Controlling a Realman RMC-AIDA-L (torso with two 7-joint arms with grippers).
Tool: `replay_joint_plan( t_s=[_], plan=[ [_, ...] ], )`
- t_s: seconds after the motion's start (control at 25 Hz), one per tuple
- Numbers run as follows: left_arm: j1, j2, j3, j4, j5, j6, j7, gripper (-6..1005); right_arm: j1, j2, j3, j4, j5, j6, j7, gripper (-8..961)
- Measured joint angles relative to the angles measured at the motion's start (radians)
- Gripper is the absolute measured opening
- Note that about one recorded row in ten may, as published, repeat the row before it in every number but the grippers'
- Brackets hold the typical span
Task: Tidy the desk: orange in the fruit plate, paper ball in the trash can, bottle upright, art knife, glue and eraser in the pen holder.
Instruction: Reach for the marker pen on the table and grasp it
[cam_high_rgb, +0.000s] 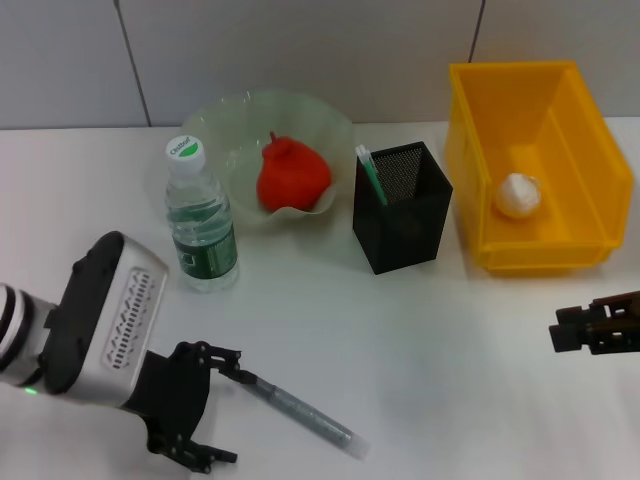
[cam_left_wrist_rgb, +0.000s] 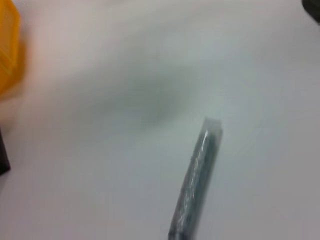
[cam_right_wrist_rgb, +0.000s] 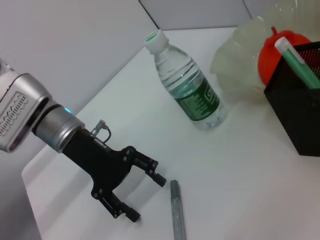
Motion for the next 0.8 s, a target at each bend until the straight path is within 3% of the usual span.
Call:
replay_joint_plan(
  t_s=[0.36,0.48,0.8],
  plan=[
    [-0.057,0.001,-0.001,0.018,0.07,0.02,-0.024,837,0.005,0.004,-0.024,0.052,-0.017,0.079,-0.002,451],
    [-0.076,0.004,-0.017,0.076,0.07,0.089,-0.019,835,0.009,0.006,-0.033,0.054,-0.017,0.086,0.004,451],
    [-0.157,0.0,0.034,0.079,0.134,0.123,-0.062,827,0.031,0.004,-0.041,0.054,-0.018,0.087,0.031,450]
  ],
)
